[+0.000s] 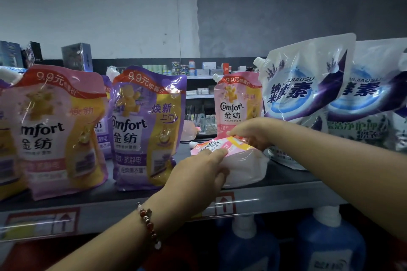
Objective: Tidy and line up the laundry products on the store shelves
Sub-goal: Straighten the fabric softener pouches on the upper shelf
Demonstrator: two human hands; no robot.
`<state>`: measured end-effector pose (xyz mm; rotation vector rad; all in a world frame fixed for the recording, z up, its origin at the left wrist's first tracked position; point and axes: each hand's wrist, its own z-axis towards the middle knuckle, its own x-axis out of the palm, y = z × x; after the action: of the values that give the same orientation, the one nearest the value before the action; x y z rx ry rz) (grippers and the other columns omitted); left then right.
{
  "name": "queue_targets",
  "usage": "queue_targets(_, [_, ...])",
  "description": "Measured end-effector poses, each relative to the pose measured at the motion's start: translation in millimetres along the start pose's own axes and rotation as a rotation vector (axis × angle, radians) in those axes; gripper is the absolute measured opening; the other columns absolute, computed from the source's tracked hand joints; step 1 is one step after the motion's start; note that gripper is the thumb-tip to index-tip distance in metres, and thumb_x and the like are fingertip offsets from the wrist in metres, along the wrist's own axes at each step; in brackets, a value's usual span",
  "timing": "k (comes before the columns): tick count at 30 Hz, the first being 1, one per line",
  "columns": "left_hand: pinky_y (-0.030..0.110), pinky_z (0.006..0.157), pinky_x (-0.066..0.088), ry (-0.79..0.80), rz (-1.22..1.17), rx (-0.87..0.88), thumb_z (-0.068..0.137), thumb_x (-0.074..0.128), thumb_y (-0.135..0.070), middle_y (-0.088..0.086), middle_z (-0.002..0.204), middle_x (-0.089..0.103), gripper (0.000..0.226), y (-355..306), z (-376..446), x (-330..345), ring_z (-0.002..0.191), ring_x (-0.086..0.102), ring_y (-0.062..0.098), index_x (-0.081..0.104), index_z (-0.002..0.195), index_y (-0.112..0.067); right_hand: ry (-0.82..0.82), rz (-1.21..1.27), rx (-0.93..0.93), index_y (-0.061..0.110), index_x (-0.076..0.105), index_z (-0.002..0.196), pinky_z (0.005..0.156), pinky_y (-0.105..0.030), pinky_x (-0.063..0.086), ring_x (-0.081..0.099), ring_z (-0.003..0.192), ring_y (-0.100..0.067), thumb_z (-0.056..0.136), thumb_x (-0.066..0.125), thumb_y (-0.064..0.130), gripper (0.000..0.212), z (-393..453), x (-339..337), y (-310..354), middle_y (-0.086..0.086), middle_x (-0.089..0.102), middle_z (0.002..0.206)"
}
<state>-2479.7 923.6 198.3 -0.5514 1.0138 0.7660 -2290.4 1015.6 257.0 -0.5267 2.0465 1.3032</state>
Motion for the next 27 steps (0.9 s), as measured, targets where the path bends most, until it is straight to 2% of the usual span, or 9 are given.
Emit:
queue_targets(2, [0.037,0.091,0.051,-0.005,-0.015,-0.003,0.102,0.041,-0.043,0.000,0.147,0.048,0.051,0.8,-1.0,0.9,0.121,0.056,0.026,0.028,0.151,-0.037,-0.008,0.012,-0.002,0.013,0.056,0.123,0.092,-0.046,0.054,0.068,0.101,-0.034,0.077,0.069,0.044,0.056,5.9,2.1,-0.1,-0.015,0.068,0.116])
queue_targets(5, [0.038,0.093,0.051,-0.009,-0.042,-0.013,0.102,0.042,-0.045,-0.001,0.148,0.047,0.052,2.6,-3.5,2.2,0.123,0.055,0.026,0.029,0.151,-0.037,-0.024,0.059,-0.001,0.015,0.058,0.120,0.088,-0.042,0.055,0.070,0.099,-0.032,0.072,0.071,0.038,0.055,13.3,3.3,-1.8,-0.013,0.070,0.114])
queue_targets(10, [0.036,0.099,0.047,-0.052,-0.166,-0.050,0.098,0.043,-0.056,-0.004,0.144,0.051,0.054,6.5,-9.5,5.4,0.126,0.053,0.021,0.036,0.148,-0.036,-0.093,0.193,-0.024,0.008,0.063,0.110,0.048,-0.021,0.047,0.060,0.065,-0.017,0.088,0.060,0.025,0.028,-2.1,5.0,-3.4,-0.005,0.064,0.086])
queue_targets(12, [0.036,0.100,0.046,-0.051,-0.228,-0.067,0.097,0.036,-0.063,-0.005,0.144,0.051,0.057,8.1,-11.8,5.8,0.128,0.051,0.019,0.037,0.148,-0.036,-0.135,0.200,-0.049,0.007,0.061,0.097,0.038,-0.017,0.040,0.056,0.057,-0.016,0.093,0.056,0.016,0.011,-6.9,5.2,-3.3,-0.006,0.060,0.075])
queue_targets(14, [0.035,0.100,0.045,-0.051,-0.294,-0.079,0.096,0.030,-0.066,-0.005,0.144,0.052,0.060,8.8,-13.5,5.0,0.129,0.050,0.018,0.040,0.147,-0.036,-0.167,0.210,-0.074,0.006,0.059,0.087,0.032,-0.015,0.036,0.052,0.044,-0.014,0.096,0.056,0.016,0.013,-10.3,3.5,-0.4,-0.007,0.056,0.068])
queue_targets(17, [0.032,0.093,0.045,-0.086,-0.389,-0.101,0.097,0.027,-0.065,-0.006,0.134,0.058,0.055,8.4,-16.2,2.4,0.121,0.054,0.014,0.049,0.138,-0.036,-0.216,0.221,-0.110,0.004,0.062,0.083,0.035,-0.018,0.040,0.050,0.035,-0.014,0.095,0.061,0.020,0.019,-20.3,1.1,9.5,-0.007,0.057,0.061])
queue_targets(22, [0.033,0.080,0.047,-0.096,-0.619,-0.191,0.086,0.017,-0.075,-0.009,0.111,0.063,0.062,6.8,-12.1,-1.8,0.100,0.057,0.010,0.055,0.116,-0.037,-0.253,0.284,-0.215,-0.001,0.066,0.097,0.060,-0.032,0.058,0.064,0.057,-0.023,0.093,0.061,0.015,0.017,-38.3,-1.1,18.4,-0.014,0.068,0.076])
queue_targets(24, [0.037,0.083,0.050,-0.084,-0.714,-0.245,0.088,0.021,-0.076,-0.007,0.121,0.061,0.064,6.9,-6.1,-3.8,0.107,0.056,0.013,0.050,0.127,-0.035,-0.263,0.302,-0.261,-0.001,0.063,0.096,0.062,-0.034,0.060,0.066,0.060,-0.024,0.094,0.060,0.013,0.015,-46.3,-3.9,19.1,-0.015,0.068,0.079])
queue_targets(27, [0.043,0.104,0.044,-0.061,-0.784,-0.295,0.090,0.030,-0.075,0.001,0.148,0.045,0.071,5.5,1.7,-6.2,0.132,0.046,0.023,0.025,0.151,-0.038,-0.264,0.324,-0.346,-0.001,0.061,0.095,0.051,-0.029,0.058,0.065,0.056,-0.022,0.096,0.058,0.009,0.010,-57.2,-11.1,21.9,-0.014,0.066,0.074])
